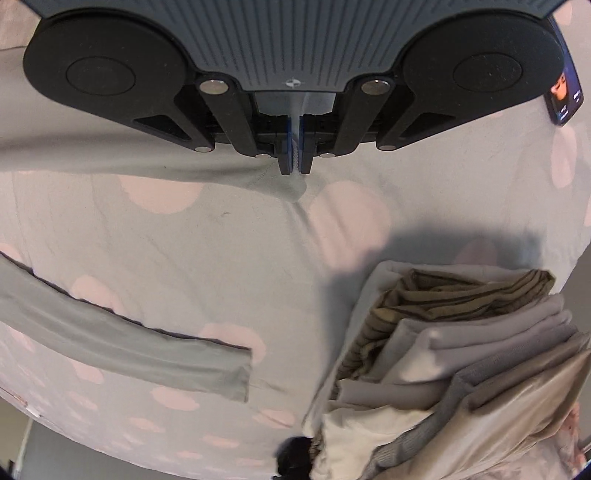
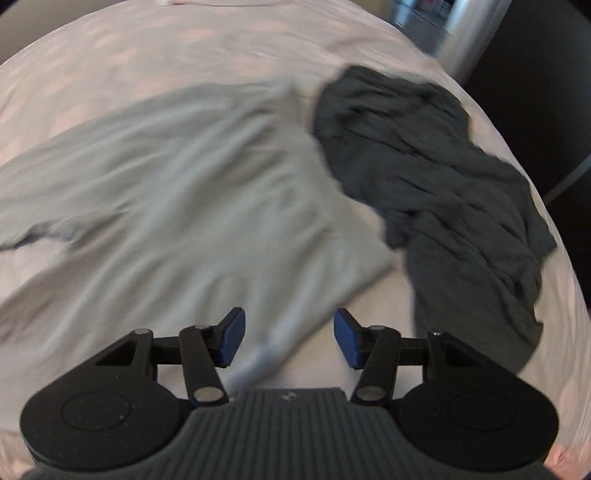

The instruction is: Fold clothes

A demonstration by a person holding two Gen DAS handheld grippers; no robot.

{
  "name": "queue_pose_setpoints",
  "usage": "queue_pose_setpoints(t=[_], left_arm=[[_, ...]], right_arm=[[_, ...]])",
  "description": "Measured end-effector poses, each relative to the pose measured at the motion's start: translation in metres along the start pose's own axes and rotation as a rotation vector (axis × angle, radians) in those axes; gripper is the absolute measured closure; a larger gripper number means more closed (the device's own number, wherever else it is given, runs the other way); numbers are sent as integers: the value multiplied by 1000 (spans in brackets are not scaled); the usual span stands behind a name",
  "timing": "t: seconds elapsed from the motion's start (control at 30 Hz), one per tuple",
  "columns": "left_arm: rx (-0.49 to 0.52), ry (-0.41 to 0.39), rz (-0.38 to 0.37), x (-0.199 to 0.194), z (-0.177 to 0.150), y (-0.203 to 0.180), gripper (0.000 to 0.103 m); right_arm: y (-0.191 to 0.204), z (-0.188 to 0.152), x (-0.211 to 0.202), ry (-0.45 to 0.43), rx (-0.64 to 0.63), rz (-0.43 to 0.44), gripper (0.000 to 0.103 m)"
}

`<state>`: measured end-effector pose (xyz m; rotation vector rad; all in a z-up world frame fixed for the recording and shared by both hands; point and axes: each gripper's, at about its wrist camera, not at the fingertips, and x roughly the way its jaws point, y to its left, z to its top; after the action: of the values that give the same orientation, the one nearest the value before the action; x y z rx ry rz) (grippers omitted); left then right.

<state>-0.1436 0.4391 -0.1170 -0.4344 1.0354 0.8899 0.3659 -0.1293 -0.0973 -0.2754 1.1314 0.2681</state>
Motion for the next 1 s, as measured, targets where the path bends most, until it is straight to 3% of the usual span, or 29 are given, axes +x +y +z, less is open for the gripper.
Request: queue_pose_setpoints(t=[0.1, 0.4, 0.47, 0.5, 0.53, 0.57, 0.7, 0.83, 1.0], left_arm=[[2, -16, -19, 1, -1, 2, 91], [-32, -28, -57, 2, -6, 7, 89], [-52, -32, -71, 3, -7, 9, 89], [-62, -34, -78, 3, -7, 11, 89], [-63, -38, -72, 1, -7, 11, 92], [-62, -42, -65, 0, -7, 11, 103], [-42, -66, -24, -16, 2, 14, 103], [35, -29, 102, -20, 7, 16, 103], [114, -21, 30, -19, 0, 15, 103]], right_arm=[[-25, 5, 13, 11, 138, 33, 47], [-79, 4, 57, 24, 525, 136, 54], [-86, 1, 67, 25, 597, 156, 73], [-86, 0, 67, 11, 604, 164, 81], [-85, 1, 65, -7, 597, 161, 98], [-84, 2, 61, -26, 590, 155, 101], [-83, 10, 36, -100, 553, 81, 101], [-85, 19, 18, -124, 512, 6, 101], [-81, 16, 23, -76, 451, -36, 100]])
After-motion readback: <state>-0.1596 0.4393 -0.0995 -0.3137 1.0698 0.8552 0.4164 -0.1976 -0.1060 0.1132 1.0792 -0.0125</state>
